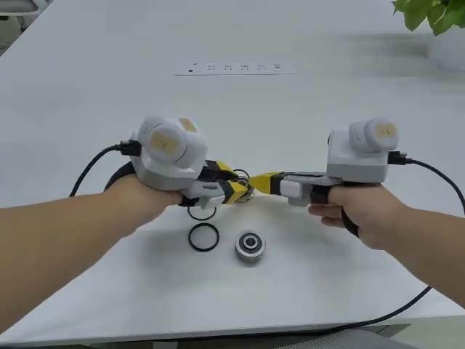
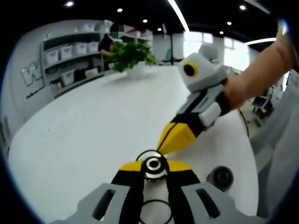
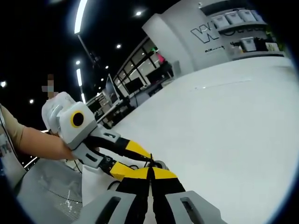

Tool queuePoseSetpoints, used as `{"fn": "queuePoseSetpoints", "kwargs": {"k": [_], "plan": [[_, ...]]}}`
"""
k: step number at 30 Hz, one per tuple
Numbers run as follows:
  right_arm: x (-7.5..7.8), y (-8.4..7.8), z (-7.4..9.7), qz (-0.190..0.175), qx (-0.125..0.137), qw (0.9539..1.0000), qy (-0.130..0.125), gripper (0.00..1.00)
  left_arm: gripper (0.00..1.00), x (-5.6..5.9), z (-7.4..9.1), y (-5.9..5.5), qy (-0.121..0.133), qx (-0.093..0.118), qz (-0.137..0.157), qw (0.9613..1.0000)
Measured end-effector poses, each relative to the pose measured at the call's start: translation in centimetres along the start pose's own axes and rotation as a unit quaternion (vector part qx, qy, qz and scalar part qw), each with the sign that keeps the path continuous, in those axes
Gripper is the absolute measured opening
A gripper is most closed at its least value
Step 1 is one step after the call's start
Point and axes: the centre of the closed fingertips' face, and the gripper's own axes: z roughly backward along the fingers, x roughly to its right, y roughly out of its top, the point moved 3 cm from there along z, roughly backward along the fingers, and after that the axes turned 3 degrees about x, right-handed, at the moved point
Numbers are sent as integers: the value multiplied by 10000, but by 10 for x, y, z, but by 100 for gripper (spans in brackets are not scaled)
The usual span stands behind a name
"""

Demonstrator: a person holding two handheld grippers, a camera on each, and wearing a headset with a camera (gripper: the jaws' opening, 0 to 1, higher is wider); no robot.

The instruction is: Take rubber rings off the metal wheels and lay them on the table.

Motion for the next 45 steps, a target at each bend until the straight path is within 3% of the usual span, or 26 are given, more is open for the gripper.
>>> {"fn": "queuePoseSetpoints", "kwargs": {"k": [10,19,30,45], "plan": [[-2,5,3,-36,72,10000,20,0,24,7,16,12,-183,221,-109,9995],[-6,10,5,-72,122,9999,82,0,34,5,34,18,-174,369,-191,9990],[-19,16,-2,-68,122,9996,255,0,47,1,62,16,-168,476,-127,9986],[-36,14,-19,-116,-15,9986,508,0,63,-3,103,2,-66,553,-14,9984]]}}
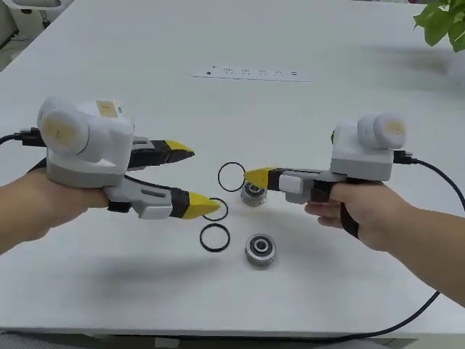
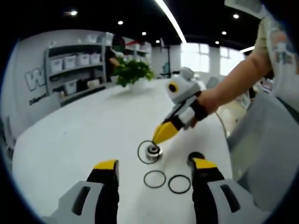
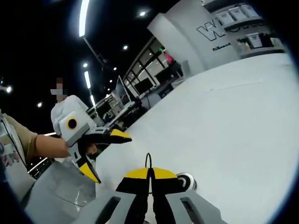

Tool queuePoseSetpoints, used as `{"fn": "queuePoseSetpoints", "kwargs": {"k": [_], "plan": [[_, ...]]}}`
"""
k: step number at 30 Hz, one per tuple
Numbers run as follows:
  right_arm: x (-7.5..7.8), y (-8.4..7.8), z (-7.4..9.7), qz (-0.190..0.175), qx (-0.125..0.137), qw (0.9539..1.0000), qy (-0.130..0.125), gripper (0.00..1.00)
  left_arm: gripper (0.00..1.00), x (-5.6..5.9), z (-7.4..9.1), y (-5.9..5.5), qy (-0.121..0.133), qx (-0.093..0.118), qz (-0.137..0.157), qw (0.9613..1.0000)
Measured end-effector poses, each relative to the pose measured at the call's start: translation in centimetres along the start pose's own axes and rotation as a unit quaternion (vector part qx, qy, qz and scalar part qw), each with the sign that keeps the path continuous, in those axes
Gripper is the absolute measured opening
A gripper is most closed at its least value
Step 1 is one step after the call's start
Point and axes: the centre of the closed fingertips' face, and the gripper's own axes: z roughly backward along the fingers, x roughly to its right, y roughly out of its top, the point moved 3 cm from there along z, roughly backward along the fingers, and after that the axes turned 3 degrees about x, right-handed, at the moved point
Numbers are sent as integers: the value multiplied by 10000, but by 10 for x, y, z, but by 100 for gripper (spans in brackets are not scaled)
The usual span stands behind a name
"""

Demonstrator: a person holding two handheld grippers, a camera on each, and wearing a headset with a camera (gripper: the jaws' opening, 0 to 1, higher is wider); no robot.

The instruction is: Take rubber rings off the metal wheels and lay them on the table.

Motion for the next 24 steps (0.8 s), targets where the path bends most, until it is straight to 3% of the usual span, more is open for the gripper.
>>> {"fn": "queuePoseSetpoints", "kwargs": {"k": [11,24], "plan": [[-8,-14,-14,-78,-253,9996,137,0,72,0,15,-9,62,8,82,9999],[-8,-29,-21,-370,-500,9979,197,0,74,2,20,-11,85,34,139,9999]]}}
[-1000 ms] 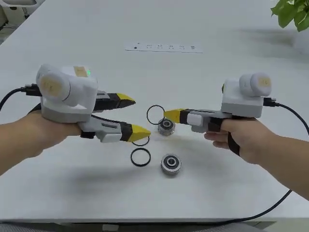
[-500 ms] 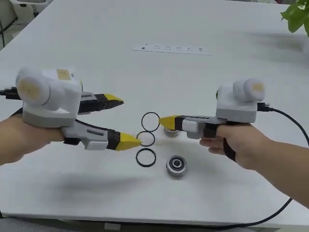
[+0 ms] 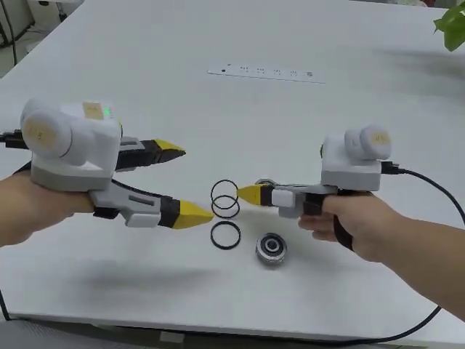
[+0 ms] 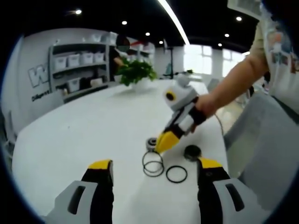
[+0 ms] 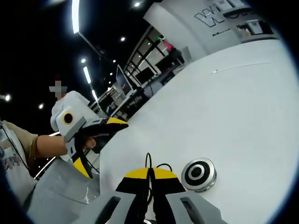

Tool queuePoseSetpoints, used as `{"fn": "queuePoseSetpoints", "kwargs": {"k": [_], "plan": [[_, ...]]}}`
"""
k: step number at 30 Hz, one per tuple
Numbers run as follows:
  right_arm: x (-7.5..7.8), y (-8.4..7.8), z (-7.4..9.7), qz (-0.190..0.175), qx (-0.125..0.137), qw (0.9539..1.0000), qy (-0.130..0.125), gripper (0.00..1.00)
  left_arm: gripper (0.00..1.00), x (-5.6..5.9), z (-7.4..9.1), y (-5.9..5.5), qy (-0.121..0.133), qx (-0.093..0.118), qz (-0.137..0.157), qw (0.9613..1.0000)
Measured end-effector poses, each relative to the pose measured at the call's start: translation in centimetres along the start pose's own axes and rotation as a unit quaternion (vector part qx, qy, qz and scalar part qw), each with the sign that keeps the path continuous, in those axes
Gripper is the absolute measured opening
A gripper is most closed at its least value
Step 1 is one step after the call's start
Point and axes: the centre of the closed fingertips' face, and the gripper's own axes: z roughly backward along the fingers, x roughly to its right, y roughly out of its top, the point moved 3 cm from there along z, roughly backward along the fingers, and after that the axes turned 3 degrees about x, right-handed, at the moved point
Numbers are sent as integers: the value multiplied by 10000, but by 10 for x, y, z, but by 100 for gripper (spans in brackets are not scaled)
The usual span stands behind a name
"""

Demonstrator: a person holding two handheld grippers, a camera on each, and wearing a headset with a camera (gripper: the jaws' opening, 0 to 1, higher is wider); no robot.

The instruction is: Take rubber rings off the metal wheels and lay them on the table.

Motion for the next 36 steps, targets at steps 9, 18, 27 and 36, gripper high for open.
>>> {"fn": "queuePoseSetpoints", "kwargs": {"k": [9,18,27,36], "plan": [[3,-10,-4,-137,-164,9998,-31,0,74,1,2,-5,23,-31,44,10000],[9,-13,-5,-167,-230,9995,-132,0,73,1,3,-8,18,-53,88,9999],[14,-15,-6,-171,-244,9992,-279,0,73,1,2,-11,10,-78,105,9999],[15,-15,-6,-17,-265,9987,-434,0,73,2,1,-12,-4,-104,115,9999]]}}
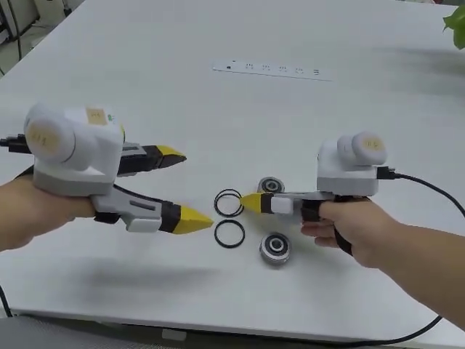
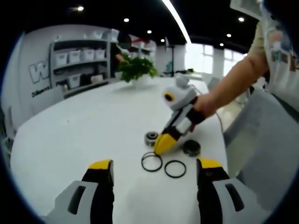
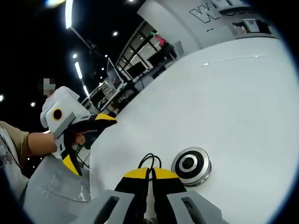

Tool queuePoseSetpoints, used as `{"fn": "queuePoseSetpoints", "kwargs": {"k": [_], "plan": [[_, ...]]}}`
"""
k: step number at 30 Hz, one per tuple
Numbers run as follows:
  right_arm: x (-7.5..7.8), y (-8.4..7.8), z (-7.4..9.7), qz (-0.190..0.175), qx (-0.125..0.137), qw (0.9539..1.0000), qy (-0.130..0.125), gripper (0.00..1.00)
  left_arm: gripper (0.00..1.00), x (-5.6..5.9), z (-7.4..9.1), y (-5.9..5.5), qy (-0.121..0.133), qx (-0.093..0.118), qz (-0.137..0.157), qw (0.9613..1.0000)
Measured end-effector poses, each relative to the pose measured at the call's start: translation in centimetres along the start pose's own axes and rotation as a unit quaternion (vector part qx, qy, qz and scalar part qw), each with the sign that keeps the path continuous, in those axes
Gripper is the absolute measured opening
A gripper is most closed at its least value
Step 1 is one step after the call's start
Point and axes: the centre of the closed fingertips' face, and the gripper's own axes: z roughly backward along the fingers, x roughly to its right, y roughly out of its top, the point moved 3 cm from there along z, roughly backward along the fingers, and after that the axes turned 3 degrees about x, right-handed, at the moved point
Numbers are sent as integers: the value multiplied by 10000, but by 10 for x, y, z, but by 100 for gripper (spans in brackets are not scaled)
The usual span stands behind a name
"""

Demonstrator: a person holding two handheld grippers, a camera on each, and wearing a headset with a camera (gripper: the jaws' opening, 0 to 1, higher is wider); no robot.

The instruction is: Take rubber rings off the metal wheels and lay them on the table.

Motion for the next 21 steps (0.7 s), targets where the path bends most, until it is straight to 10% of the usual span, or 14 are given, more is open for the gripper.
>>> {"fn": "queuePoseSetpoints", "kwargs": {"k": [21], "plan": [[0,4,4,540,-17,9984,-191,12,73,1,0,-2,-14,-72,26,10000]]}}
